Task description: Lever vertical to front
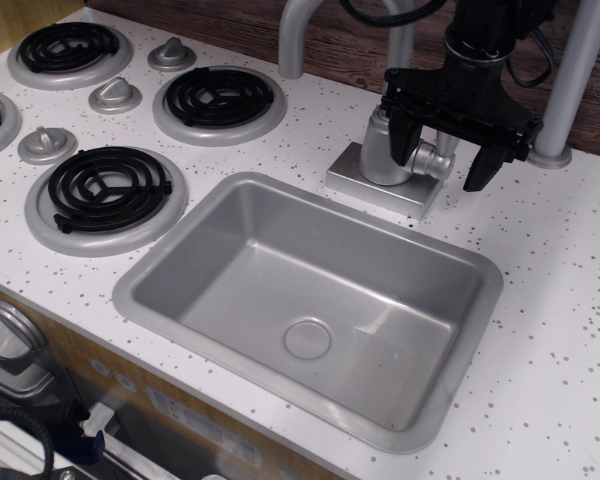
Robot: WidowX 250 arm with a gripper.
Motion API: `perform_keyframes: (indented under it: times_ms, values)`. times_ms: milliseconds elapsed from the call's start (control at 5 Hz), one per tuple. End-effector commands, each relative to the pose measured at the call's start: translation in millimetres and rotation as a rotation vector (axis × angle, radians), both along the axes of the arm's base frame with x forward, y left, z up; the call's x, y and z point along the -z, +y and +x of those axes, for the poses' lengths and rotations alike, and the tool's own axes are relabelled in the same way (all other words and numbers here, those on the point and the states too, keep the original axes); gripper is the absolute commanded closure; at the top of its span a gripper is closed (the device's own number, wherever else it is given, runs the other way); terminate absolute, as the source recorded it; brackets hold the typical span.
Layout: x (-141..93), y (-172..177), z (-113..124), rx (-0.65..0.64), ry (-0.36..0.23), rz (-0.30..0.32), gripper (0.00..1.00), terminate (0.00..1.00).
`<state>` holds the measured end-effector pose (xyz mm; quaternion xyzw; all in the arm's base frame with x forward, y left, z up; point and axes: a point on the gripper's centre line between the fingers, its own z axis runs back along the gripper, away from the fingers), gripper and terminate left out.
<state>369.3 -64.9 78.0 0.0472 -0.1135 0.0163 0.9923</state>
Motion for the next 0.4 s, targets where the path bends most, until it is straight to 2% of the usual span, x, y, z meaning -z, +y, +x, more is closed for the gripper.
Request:
perform_keyframes:
  times_ms: [0, 200]
  values:
    - [0, 0, 0, 0.000, 0.000, 0.000, 0.00, 0.00]
    - [-13, -3, 12, 0.029, -0.057, 0.009, 0.00, 0.00]
